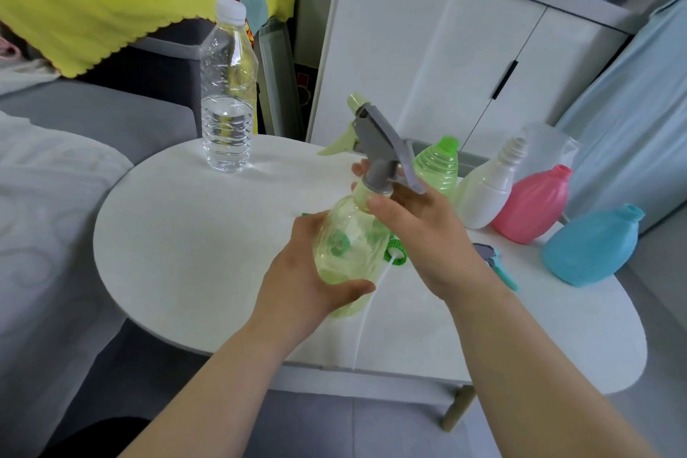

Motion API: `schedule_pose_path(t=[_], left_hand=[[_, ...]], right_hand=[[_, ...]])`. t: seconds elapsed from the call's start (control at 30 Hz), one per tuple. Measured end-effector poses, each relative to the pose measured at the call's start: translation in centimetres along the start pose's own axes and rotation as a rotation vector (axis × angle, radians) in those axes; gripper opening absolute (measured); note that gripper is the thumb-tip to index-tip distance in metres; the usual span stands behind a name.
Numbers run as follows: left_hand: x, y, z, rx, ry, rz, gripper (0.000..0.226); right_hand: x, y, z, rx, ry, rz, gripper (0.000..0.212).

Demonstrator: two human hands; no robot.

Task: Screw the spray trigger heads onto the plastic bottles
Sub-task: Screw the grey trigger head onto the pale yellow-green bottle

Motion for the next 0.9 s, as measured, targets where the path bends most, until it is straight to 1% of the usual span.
schedule_pose_path(t=[0.03, 0.1, 0.17, 0.2, 0.23, 0.3, 0.37, 0.4, 0.47, 0.53, 0.6, 0.67, 0.73, 0.8, 0.83, 0.9], left_hand=[[0.0, 0.0, 0.0, 0.0, -0.002, -0.003, 0.077], [-0.1, 0.0, 0.0, 0.0, -0.002, 0.0, 0.077], [-0.2, 0.1, 0.0, -0.002, 0.009, 0.012, 0.077], [-0.2, 0.1, 0.0, -0.001, 0.017, 0.017, 0.077], [-0.2, 0.1, 0.0, 0.001, 0.023, 0.019, 0.079], [-0.2, 0.1, 0.0, 0.002, 0.022, 0.019, 0.082], [-0.2, 0.1, 0.0, 0.0, 0.018, 0.02, 0.079], [-0.2, 0.1, 0.0, 0.002, 0.014, 0.017, 0.079], [-0.1, 0.1, 0.0, 0.005, 0.007, 0.006, 0.08], [-0.1, 0.1, -0.1, 0.007, 0.013, -0.004, 0.08], [-0.1, 0.1, -0.2, 0.003, 0.032, -0.016, 0.078], [0.1, 0.0, -0.4, -0.007, 0.029, -0.033, 0.078], [0.4, -0.3, -0.5, -0.017, -0.026, -0.044, 0.085], [1.0, -0.5, -0.4, -0.022, -0.121, -0.032, 0.098], [1.2, -0.6, -0.4, -0.02, -0.161, -0.029, 0.097], [1.5, -0.7, -0.3, -0.022, -0.203, -0.029, 0.083]], right_hand=[[0.1, -0.1, 0.0, -0.002, 0.035, 0.016, 0.023], [-0.3, -0.1, 0.1, 0.034, 0.156, -0.055, 0.022], [-0.8, 0.2, 0.5, 0.086, 0.241, -0.144, 0.029], [-1.0, 0.3, 0.6, 0.103, 0.251, -0.17, 0.032], [-1.1, 0.3, 0.7, 0.1, 0.236, -0.183, 0.033], [-1.0, 0.4, 0.5, 0.048, 0.128, -0.179, 0.028], [-0.5, 0.1, 0.2, -0.005, 0.016, -0.122, 0.024], [-0.3, 0.0, 0.0, -0.013, -0.006, -0.067, 0.023], [-0.1, 0.0, 0.0, -0.008, 0.029, -0.029, 0.023], [-0.5, 0.0, 0.2, 0.008, 0.115, -0.085, 0.023], [-0.8, 0.2, 0.5, 0.024, 0.13, -0.148, 0.026], [-0.7, 0.3, 0.9, 0.021, 0.098, -0.148, 0.026], [-0.3, 0.1, 1.0, -0.012, 0.058, -0.01, 0.022], [0.5, 0.0, 1.1, -0.053, 0.015, 0.147, 0.022], [0.8, 0.0, 1.1, -0.06, -0.008, 0.198, 0.023], [1.2, -0.2, 1.0, -0.052, -0.06, 0.196, 0.021]])
Point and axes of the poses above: each hand's wrist, its own z-axis towards the middle knuckle, its own x-axis out of the back of the hand, y = z × x, the point moved 1 cm from there along z, towards the middle knuckle, and after that the axes turned 11 degrees about z, right-handed, at the moved point
